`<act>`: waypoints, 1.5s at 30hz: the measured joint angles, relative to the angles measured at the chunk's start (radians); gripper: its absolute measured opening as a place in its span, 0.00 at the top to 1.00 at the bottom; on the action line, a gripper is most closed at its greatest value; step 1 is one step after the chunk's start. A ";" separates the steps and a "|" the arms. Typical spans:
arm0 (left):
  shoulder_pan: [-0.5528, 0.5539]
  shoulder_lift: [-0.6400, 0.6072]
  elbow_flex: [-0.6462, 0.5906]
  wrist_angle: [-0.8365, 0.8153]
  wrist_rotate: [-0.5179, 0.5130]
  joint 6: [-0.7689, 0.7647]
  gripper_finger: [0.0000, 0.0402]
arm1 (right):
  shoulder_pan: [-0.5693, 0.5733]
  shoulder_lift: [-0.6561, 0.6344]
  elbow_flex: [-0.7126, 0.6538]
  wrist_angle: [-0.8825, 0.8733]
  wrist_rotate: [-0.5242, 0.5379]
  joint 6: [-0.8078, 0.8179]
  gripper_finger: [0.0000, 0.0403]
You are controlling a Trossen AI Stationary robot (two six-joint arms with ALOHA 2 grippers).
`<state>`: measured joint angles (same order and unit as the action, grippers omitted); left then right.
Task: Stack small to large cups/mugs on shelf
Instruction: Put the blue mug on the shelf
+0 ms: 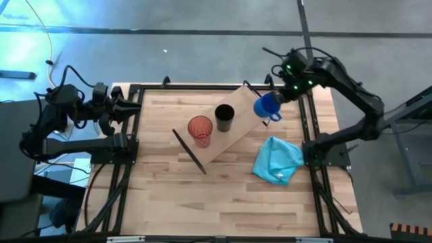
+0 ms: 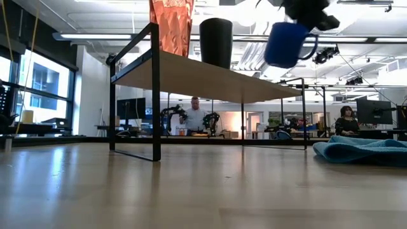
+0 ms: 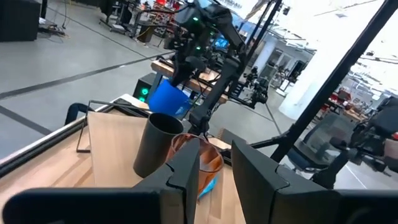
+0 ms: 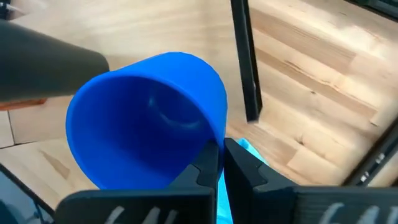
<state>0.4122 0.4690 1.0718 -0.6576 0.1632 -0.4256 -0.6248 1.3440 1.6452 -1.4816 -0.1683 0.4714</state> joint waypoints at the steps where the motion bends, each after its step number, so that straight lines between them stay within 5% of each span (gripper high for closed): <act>1: 0.000 0.000 0.000 -0.003 0.000 -0.003 0.79 | -0.011 0.020 0.012 0.001 -0.008 -0.020 1.00; 10: 0.000 0.000 0.000 -0.079 0.000 -0.073 0.79 | -0.064 0.276 0.308 -0.086 -0.018 -0.224 1.00; 17: 0.000 0.000 0.000 -0.082 0.000 -0.121 0.79 | -0.057 0.415 0.499 -0.089 -0.034 -0.175 1.00; 45: 0.000 0.000 0.000 -0.077 -0.053 -0.055 0.79 | 0.049 0.384 0.373 -0.090 -0.001 0.153 1.00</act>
<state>0.4122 0.4690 1.0718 -0.7345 0.1104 -0.4807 -0.5759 1.7277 2.0182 -1.5711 -0.1690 0.6242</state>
